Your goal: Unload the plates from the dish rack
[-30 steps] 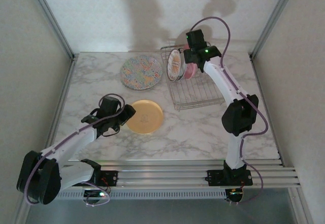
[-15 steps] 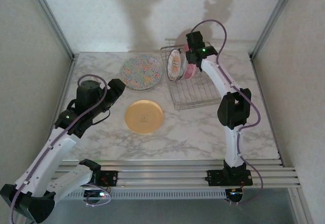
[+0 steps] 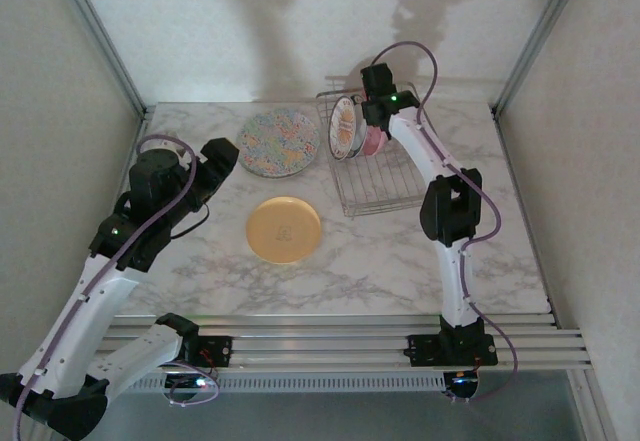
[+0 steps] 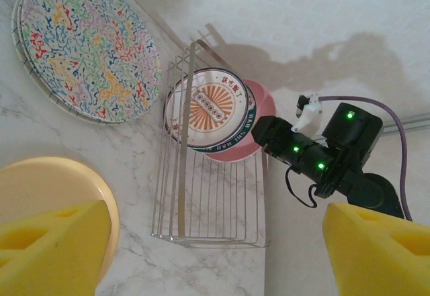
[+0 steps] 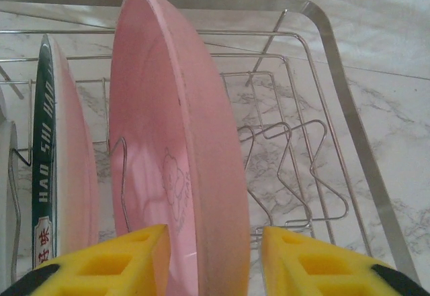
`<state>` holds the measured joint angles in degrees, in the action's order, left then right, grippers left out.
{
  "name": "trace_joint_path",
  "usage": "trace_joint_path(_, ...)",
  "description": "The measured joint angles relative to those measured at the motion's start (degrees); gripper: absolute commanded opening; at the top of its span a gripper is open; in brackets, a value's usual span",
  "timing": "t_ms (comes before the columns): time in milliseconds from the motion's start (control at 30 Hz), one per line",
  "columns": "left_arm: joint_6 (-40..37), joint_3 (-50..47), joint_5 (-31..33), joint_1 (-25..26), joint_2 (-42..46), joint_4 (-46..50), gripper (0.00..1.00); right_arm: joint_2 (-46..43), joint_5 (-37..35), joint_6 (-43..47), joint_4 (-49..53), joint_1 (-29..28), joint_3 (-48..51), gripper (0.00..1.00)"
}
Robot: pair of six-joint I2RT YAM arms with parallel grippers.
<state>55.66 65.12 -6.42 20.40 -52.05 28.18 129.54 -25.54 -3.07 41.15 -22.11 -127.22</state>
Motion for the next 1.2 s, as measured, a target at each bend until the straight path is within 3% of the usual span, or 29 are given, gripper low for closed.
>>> trace_joint_path(167, -0.04, 0.04, -0.02, 0.00, 0.00, 0.02, 0.82, 1.11, -0.44, -0.39, 0.20, 0.00, -1.20, 0.35)
trace_joint_path(367, -0.22, 0.11, -0.02, 0.00, -0.07, 0.07, 0.81, 1.68, -1.14, -0.87, 0.22, -0.02, -2.34, 0.19)
trace_joint_path(733, -0.46, 0.90, -0.22, 0.00, -0.17, 0.20, 0.81, 3.37, -8.28, -0.52, 0.68, -0.98, -4.20, 0.00)
trace_joint_path(1200, -0.42, 0.90, -0.70, -0.02, -0.15, 0.15, 0.81, 3.21, -19.39, 1.01, -0.74, -4.35, -4.79, 0.00)
